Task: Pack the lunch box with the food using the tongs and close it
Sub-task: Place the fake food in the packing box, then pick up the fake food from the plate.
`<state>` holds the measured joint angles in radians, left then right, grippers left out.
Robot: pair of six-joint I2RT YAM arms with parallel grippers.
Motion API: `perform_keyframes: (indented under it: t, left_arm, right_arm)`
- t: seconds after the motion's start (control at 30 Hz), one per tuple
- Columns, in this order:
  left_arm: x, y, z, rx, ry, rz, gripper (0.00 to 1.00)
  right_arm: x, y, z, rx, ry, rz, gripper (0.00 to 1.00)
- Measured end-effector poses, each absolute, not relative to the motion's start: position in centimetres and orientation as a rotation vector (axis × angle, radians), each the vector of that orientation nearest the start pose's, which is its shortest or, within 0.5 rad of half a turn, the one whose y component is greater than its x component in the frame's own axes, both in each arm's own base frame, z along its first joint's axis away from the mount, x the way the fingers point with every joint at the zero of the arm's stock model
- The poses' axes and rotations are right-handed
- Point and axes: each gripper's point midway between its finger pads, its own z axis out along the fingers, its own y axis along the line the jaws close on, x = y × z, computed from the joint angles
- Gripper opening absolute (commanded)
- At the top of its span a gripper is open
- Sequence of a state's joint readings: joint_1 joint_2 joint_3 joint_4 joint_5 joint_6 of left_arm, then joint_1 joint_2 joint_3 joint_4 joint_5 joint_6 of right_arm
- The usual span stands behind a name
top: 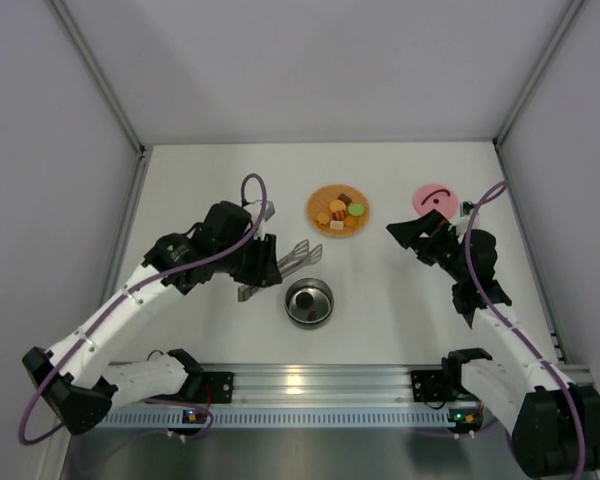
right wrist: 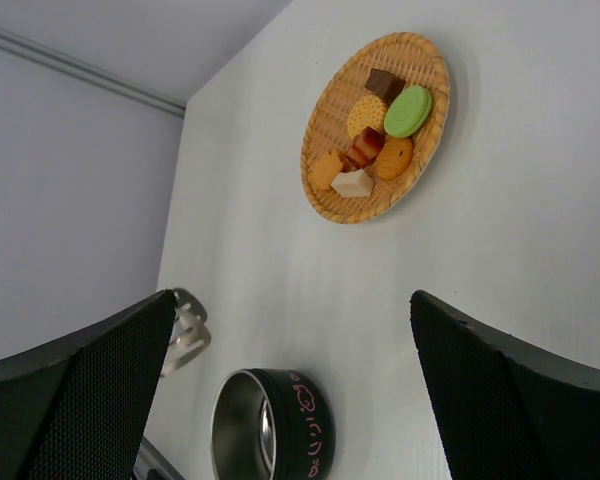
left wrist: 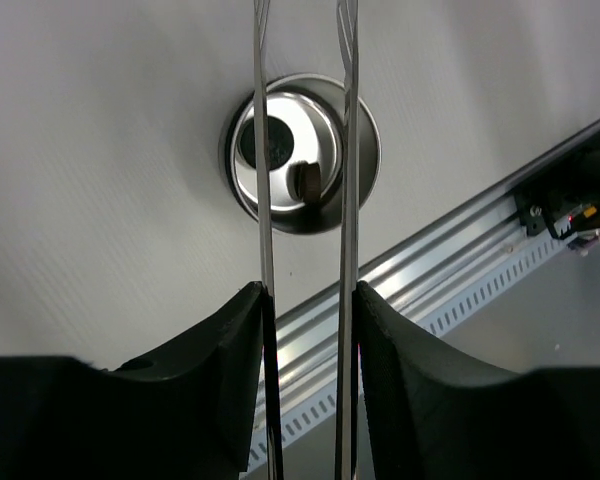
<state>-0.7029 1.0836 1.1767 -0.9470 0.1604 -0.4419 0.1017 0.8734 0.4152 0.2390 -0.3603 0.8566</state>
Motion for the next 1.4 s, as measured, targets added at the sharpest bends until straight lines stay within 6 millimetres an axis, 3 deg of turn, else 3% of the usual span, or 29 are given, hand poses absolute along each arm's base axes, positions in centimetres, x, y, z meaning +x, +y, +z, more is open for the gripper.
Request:
perform_keyframes:
  t: [0.27,0.5,0.9,1.4]
  left_arm:
    - [24.4,-24.2,21.0,0.302,2.488,-0.572,0.48]
    - [28.3,-26.5,19.6,0.283,2.488,-0.517,0.48]
    - [30.0,-27.8,16.0,0.288,2.551,-0.463,0.48]
    - [30.6,-29.1,14.3,0.316,2.567,-0.444,0.48]
  right_arm:
    - [30.1,12.3,18.5,0.435,1.840,0.994,0.99]
    - [30.1,12.3,18.5,0.435,1.840,0.994,0.99]
    - [30.1,12.3,18.5,0.435,1.840,0.994,0.99]
    - [30.1,12.3,18.6,0.435,1.840,0.995,0.99]
